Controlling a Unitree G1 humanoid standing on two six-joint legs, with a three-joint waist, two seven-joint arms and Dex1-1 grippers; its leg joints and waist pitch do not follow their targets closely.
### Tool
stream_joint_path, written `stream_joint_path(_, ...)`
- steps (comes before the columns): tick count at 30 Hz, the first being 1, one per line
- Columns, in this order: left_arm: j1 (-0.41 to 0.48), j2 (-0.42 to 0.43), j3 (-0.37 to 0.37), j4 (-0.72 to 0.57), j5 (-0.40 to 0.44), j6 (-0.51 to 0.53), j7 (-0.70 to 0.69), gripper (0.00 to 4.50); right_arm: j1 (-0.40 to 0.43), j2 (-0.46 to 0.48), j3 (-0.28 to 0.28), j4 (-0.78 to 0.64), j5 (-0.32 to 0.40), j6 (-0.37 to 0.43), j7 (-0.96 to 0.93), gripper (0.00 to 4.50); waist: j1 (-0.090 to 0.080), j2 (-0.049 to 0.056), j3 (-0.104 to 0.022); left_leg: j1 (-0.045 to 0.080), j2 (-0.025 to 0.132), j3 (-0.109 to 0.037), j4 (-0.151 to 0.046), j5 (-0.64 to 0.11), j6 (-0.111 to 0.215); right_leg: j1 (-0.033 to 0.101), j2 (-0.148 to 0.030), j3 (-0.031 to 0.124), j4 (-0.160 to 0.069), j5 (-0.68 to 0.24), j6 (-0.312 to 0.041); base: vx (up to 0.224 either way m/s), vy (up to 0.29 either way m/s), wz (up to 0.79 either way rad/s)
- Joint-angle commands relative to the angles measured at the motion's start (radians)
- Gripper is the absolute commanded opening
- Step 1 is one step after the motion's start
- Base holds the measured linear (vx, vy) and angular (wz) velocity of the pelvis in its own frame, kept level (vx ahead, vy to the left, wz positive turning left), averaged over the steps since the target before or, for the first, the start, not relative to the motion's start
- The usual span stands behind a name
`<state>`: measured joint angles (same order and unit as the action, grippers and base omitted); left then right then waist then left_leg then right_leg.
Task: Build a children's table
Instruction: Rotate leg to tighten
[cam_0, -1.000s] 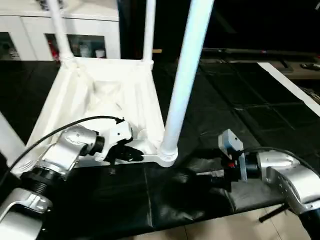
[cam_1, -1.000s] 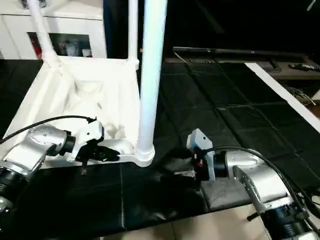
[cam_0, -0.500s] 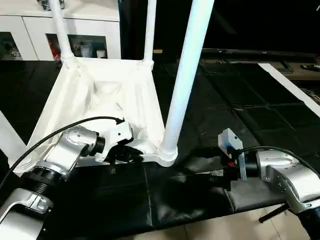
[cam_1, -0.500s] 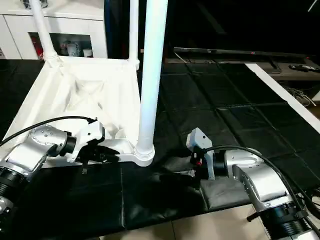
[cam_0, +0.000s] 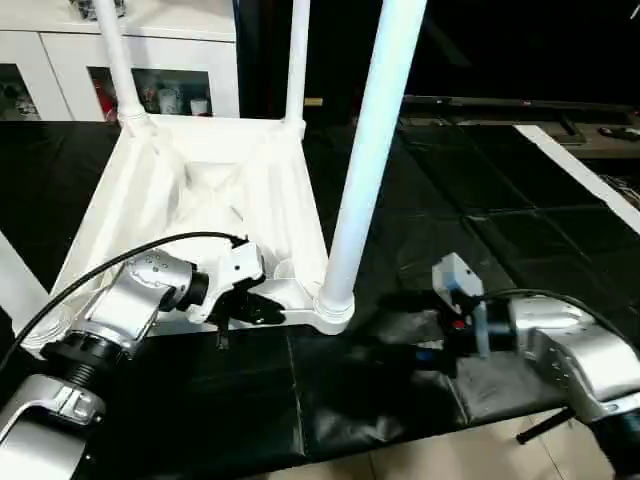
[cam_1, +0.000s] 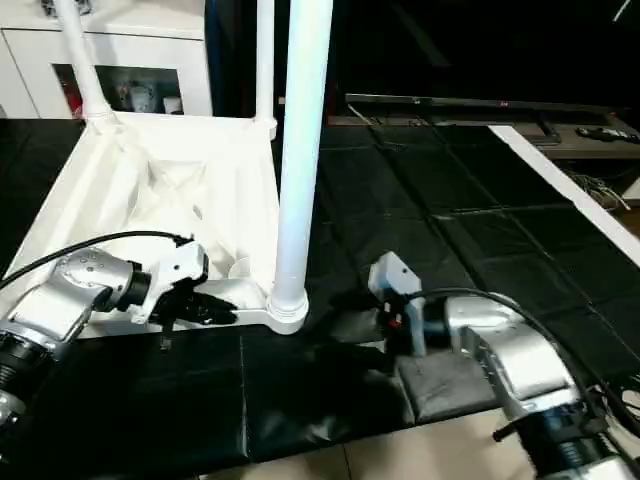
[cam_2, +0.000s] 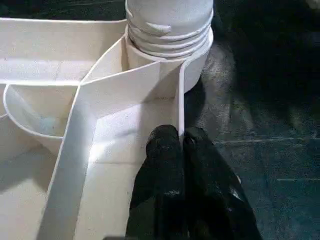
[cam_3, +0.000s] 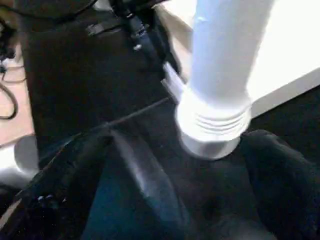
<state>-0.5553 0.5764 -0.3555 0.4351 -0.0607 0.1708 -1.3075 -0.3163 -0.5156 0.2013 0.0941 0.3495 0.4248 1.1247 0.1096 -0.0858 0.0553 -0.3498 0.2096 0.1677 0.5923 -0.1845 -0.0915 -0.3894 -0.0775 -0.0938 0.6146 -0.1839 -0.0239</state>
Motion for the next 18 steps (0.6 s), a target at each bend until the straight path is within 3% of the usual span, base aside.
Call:
stream_joint_path(1, 0.007, -0.018, -0.048, -0.047, 0.001, -0.019, -0.057, 0.06, -0.034, 0.015, -0.038, 0.048, 0.004, -0.026, -0.015, 4.50, -0.003, 0.012, -0.067, 0.008, 0.030, -0.001, -0.071, -0.173, -0.005, 0.043, -0.073, 0.057, -0.064, -0.202, -0.179, 0.000, 0.000, 0.00)
stream_joint_path(2, 0.005, -0.021, -0.053, -0.048, 0.005, -0.027, -0.064, 0.06, -0.045, 0.028, -0.055, 0.063, 0.040, -0.010, 0.004, 4.50, -0.003, 0.012, -0.067, 0.010, 0.030, 0.000, -0.070, -0.172, -0.004, 0.042, -0.074, 0.058, -0.063, -0.196, -0.183, 0.000, 0.000, 0.00)
stream_joint_path(4, 0.002, -0.023, -0.056, -0.047, 0.006, -0.033, -0.070, 0.06, -0.054, 0.025, -0.051, 0.074, 0.032, -0.023, 0.012, 4.50, 0.001, 0.014, -0.066, 0.012, 0.031, 0.001, -0.070, -0.173, 0.000, 0.042, -0.072, 0.058, -0.063, -0.185, -0.187, 0.000, 0.000, 0.00)
stream_joint_path(7, 0.001, -0.028, -0.064, -0.051, 0.003, -0.047, -0.088, 0.06, -0.061, 0.030, -0.035, 0.101, -0.009, -0.128, 0.024, 4.50, 0.005, 0.013, -0.065, 0.010, 0.031, 0.001, -0.072, -0.180, -0.010, 0.044, -0.073, 0.058, -0.063, -0.190, -0.177, 0.000, 0.000, 0.00)
stream_joint_path(8, 0.002, -0.028, -0.066, -0.055, 0.000, -0.047, -0.096, 0.06, -0.063, 0.036, -0.035, 0.107, -0.007, -0.142, 0.035, 4.50, 0.005, 0.019, -0.065, 0.009, 0.030, 0.000, -0.072, -0.185, -0.012, 0.044, -0.075, 0.058, -0.063, -0.195, -0.177, 0.000, 0.000, 0.00)
stream_joint_path(9, 0.003, -0.028, -0.070, -0.058, -0.001, -0.048, -0.104, 0.06, -0.066, 0.041, -0.035, 0.115, -0.006, -0.157, 0.043, 4.50, 0.004, 0.016, -0.066, 0.008, 0.030, 0.000, -0.072, -0.192, -0.012, 0.046, -0.075, 0.058, -0.066, -0.205, -0.173, 0.000, 0.000, 0.00)
stream_joint_path(13, 0.006, -0.022, -0.084, -0.068, 0.002, -0.053, -0.128, 0.06, -0.101, 0.045, -0.016, 0.167, -0.008, -0.133, 0.070, 4.50, 0.001, 0.014, -0.066, 0.008, 0.029, 0.000, -0.071, -0.185, -0.005, 0.046, -0.073, 0.057, -0.064, -0.208, -0.179, 0.000, 0.000, 0.00)
stream_joint_path(18, 0.010, -0.016, -0.089, -0.076, 0.005, -0.055, -0.140, 0.06, -0.145, 0.062, 0.016, 0.264, -0.030, -0.182, 0.128, 4.50, 0.002, 0.018, -0.066, 0.009, 0.031, 0.000, -0.071, -0.199, -0.009, 0.045, -0.074, 0.056, -0.065, -0.214, -0.190, 0.000, 0.000, 0.00)
